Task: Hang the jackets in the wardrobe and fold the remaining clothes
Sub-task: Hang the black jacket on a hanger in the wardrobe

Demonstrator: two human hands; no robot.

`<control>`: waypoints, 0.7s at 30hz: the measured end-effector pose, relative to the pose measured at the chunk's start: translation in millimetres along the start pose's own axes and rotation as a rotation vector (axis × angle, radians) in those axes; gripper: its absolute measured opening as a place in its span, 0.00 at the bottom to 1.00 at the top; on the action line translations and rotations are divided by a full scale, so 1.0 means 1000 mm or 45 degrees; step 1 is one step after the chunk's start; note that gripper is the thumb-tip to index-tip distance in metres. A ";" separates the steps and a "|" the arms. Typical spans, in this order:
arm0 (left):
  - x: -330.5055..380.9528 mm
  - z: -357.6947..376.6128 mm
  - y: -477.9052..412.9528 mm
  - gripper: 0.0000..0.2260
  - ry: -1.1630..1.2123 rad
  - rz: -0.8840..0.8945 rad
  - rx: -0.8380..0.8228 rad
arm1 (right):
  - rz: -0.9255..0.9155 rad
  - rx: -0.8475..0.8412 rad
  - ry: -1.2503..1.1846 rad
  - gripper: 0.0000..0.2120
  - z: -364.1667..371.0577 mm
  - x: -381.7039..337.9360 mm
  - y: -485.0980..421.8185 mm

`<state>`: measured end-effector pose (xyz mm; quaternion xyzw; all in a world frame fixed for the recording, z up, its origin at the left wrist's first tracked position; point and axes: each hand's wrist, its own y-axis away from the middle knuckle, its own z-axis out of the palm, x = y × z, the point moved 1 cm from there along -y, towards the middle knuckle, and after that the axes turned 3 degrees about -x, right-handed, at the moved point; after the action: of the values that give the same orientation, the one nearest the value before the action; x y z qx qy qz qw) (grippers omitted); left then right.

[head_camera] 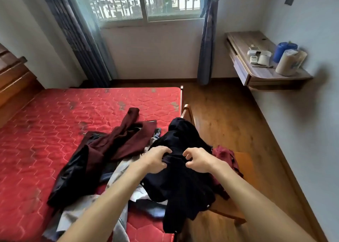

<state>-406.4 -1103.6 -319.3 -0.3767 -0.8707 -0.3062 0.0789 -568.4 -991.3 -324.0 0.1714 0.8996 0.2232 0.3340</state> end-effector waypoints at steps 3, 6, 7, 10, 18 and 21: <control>-0.008 0.021 -0.022 0.34 0.003 -0.002 -0.106 | -0.022 -0.052 -0.021 0.29 0.013 0.008 -0.019; -0.014 0.037 -0.035 0.33 -0.148 -0.026 -0.128 | -0.066 -0.097 -0.044 0.33 0.022 0.012 -0.036; -0.015 0.040 -0.037 0.31 -0.218 -0.028 -0.120 | -0.078 -0.113 -0.043 0.34 0.024 0.012 -0.041; -0.025 0.043 -0.038 0.27 -0.265 -0.036 -0.111 | -0.104 -0.178 0.014 0.34 0.028 0.011 -0.053; -0.036 -0.022 -0.013 0.18 -0.206 0.181 0.202 | -0.139 -0.241 -0.011 0.26 0.000 -0.010 -0.072; -0.053 -0.081 0.010 0.21 -0.052 0.266 0.427 | -0.176 0.008 -0.286 0.27 -0.011 -0.028 -0.084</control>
<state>-369.3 -1178.3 -269.5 -0.4527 -0.8671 -0.1394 0.1544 -568.8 -1078.1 -345.6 0.1339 0.8668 0.1765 0.4466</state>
